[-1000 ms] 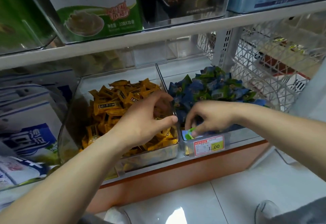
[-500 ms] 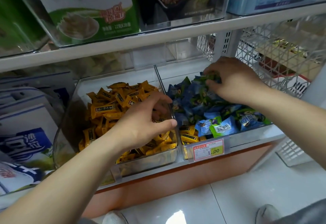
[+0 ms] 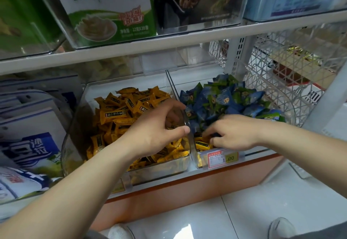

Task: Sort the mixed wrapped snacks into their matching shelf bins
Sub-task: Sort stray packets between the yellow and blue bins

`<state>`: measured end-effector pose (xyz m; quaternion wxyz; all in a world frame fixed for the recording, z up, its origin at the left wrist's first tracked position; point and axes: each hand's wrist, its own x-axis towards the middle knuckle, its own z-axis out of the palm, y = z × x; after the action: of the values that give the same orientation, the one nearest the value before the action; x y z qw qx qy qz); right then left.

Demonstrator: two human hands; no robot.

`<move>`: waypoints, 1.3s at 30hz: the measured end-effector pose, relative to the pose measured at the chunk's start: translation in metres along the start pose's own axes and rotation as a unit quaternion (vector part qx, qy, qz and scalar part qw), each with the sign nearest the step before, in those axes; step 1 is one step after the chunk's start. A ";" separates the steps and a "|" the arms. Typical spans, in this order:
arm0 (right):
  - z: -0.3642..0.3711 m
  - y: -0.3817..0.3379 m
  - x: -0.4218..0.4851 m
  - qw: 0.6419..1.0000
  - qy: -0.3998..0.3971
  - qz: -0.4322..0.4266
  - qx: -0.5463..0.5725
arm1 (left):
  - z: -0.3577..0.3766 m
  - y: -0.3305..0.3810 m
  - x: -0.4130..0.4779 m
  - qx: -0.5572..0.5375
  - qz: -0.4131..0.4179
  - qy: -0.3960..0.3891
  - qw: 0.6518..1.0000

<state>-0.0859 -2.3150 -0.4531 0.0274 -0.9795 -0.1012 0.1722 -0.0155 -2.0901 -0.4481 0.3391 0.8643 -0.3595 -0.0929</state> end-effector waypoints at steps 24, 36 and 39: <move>0.014 -0.001 0.062 0.996 -0.088 -0.023 -0.016 | 0.001 -0.001 0.002 -0.012 -0.010 -0.008 1.000; 0.024 -0.009 0.067 0.995 -0.067 -0.059 -0.039 | 0.003 0.000 0.003 -0.017 -0.016 -0.005 1.000; 0.026 -0.005 0.066 0.998 -0.020 -0.054 0.012 | 0.003 -0.001 0.003 -0.015 -0.016 -0.009 1.000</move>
<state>-0.0346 -2.2956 -0.4989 0.0464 -0.9685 -0.1528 0.1909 -0.0141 -2.0932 -0.4502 0.3474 0.8637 -0.3475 -0.1120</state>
